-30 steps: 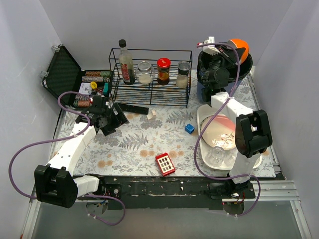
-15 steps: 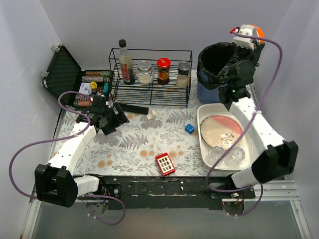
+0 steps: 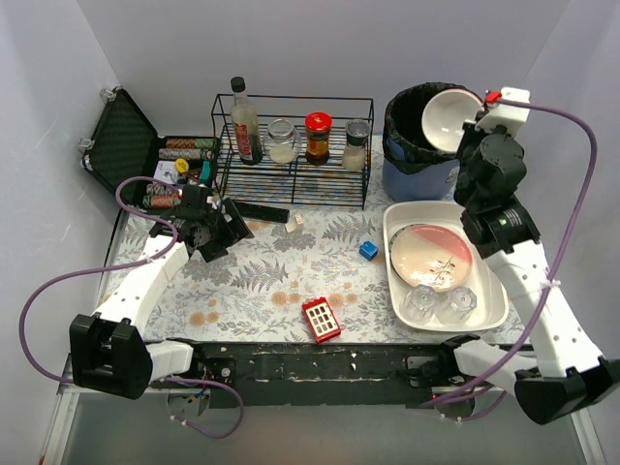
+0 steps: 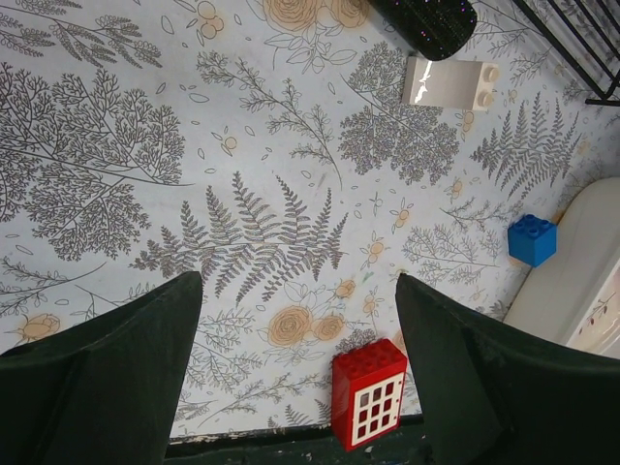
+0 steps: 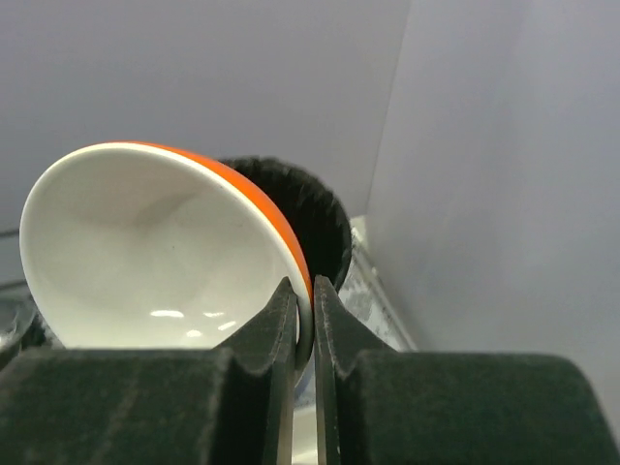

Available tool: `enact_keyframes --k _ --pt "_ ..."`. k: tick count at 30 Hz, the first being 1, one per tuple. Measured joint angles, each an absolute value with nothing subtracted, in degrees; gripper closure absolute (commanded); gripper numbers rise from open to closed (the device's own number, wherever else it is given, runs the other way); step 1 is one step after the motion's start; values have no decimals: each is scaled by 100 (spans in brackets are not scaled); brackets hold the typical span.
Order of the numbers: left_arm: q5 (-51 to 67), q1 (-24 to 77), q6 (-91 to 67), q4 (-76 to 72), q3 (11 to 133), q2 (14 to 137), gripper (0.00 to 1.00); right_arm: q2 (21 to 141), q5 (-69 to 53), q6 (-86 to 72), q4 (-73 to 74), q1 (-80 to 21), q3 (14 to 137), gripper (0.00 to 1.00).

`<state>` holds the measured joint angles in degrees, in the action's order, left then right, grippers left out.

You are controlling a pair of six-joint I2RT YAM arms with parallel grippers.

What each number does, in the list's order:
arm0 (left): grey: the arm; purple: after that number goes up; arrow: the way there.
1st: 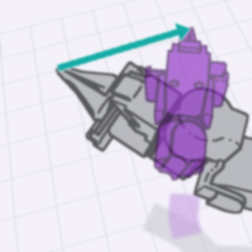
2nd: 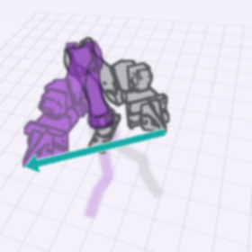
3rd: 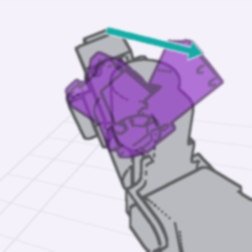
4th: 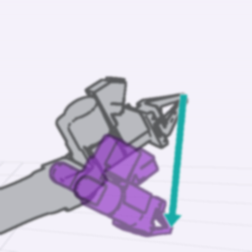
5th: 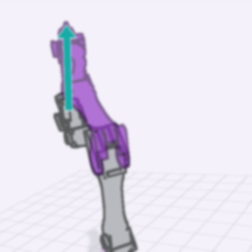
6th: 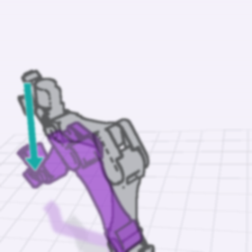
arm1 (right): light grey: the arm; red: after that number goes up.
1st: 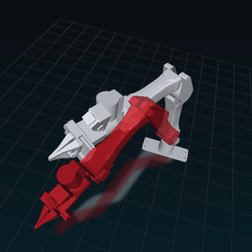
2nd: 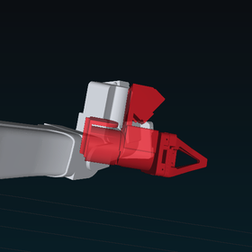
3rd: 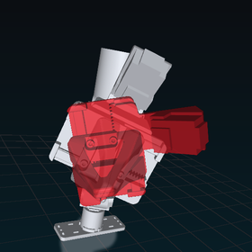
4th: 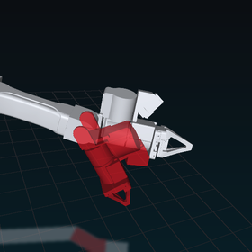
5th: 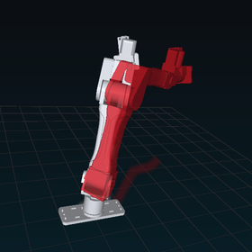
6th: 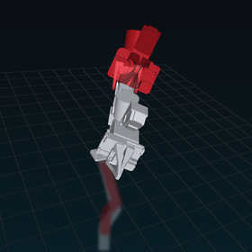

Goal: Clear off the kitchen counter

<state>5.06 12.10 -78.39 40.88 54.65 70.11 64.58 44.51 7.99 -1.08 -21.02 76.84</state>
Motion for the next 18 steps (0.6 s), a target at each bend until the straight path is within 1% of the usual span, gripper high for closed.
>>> enact_keyframes --k 9,14,18 --pt "587 1210 -7841 3975 5465 7175 18 5290 3778 -819 2220 -2102 6779 99" --pt "661 1210 -7846 3896 5465 7312 15 5002 3391 -1542 3223 -2080 6213 99" --pt "674 1210 -7861 3861 5465 7341 13 4880 2923 -2018 3677 -2058 5710 99"
